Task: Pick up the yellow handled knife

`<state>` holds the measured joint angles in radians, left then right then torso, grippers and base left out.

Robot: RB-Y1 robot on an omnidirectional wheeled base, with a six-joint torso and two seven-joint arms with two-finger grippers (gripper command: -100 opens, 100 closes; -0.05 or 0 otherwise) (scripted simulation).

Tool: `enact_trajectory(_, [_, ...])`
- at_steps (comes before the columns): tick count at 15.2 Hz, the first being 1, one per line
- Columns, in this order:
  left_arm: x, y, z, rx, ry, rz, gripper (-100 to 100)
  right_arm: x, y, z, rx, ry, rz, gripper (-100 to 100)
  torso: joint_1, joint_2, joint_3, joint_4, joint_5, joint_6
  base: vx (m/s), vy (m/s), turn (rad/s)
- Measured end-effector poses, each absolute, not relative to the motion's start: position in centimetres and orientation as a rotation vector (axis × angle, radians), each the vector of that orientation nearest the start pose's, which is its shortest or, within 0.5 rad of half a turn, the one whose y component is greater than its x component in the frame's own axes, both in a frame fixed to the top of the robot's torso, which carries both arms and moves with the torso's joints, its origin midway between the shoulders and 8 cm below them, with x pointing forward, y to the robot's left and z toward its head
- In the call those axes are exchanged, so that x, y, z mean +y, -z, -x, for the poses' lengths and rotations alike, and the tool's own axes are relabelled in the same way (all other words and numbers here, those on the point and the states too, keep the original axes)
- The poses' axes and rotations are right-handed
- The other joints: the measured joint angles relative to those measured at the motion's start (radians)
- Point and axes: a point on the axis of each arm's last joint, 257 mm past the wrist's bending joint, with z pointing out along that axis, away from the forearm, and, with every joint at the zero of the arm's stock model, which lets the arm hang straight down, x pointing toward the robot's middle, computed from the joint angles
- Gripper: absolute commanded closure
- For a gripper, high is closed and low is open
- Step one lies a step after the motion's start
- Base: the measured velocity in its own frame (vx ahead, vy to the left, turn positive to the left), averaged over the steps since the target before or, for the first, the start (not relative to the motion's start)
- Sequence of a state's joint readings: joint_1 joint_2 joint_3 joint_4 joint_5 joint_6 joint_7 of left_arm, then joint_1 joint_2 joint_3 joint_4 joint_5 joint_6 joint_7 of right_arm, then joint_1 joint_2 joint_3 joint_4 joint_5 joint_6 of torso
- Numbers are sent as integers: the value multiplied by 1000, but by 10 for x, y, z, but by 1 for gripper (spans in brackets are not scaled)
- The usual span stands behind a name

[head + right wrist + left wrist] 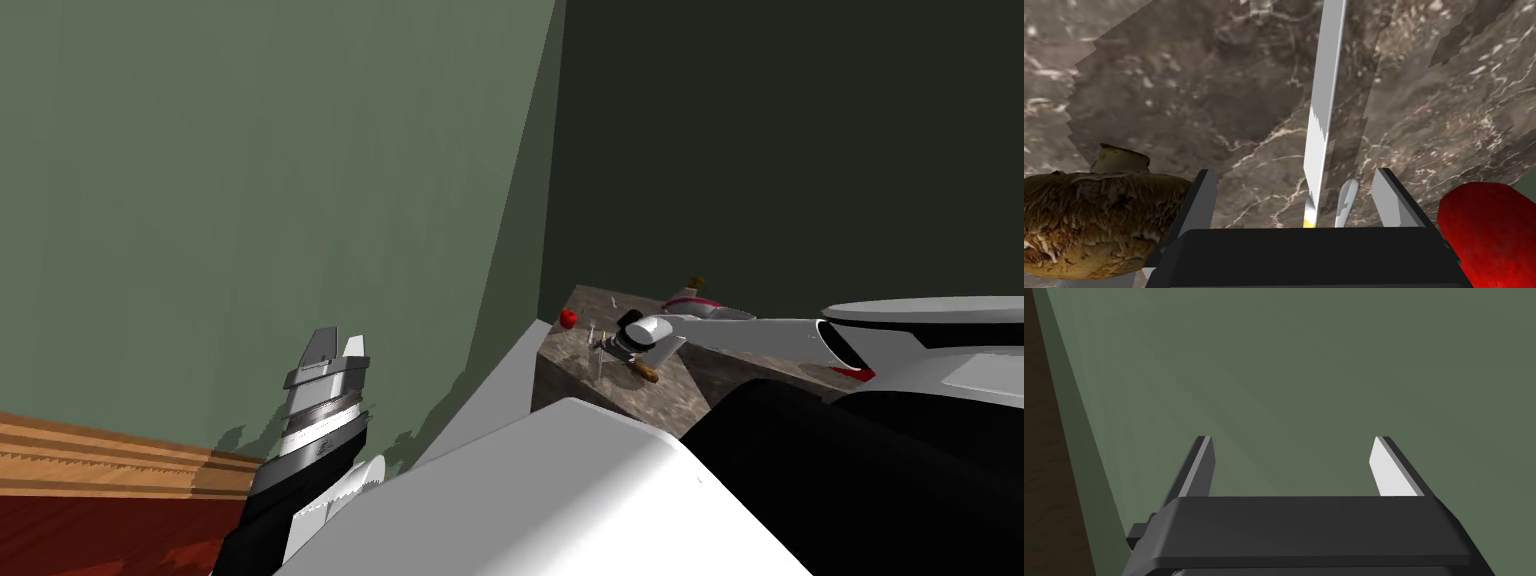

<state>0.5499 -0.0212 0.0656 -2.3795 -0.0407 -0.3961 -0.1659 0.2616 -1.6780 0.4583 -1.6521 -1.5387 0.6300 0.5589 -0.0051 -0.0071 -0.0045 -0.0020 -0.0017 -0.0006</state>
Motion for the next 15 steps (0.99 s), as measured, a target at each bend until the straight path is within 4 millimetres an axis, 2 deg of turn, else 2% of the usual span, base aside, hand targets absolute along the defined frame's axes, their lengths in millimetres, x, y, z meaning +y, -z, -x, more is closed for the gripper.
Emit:
enact_trajectory(6, [303, -34, -333, 691, 1024, 613, 0, -586, 320, -219, 2617, 71, -1472, -100, 0, 0, 0, 0, 0, 0, 16, -12, 157])
enact_trajectory(7, [303, -34, -333, 691, 1024, 613, 0, -586, 320, -218, 2621, 78, -1476, -100, 0, 1, 1, 0, 0, 1, -96, -83, 315])
enact_trajectory(10, [303, -34, -334, 691, 1024, 613, 0, -586, 319, -238, 2577, 57, -1498, -100, -8, 11, 6, 3, -2, 1, -147, -116, 181])
enact_trajectory(11, [303, -34, -334, 691, 1024, 613, 0, -584, 322, -239, 2580, 60, -1503, -100, -7, 10, 6, 3, -2, 1, -154, -122, 273])
enact_trajectory(13, [303, -34, -334, 691, 1024, 613, 0, -583, 322, -257, 2543, 47, -1525, -100, -11, 14, 8, 3, -3, 0, -178, -139, 291])
enact_trajectory(15, [303, -34, -334, 691, 1024, 613, 0, -580, 326, -258, 2547, 56, -1538, -100, -7, 11, 7, 3, -2, 2, -118, -76, 124])
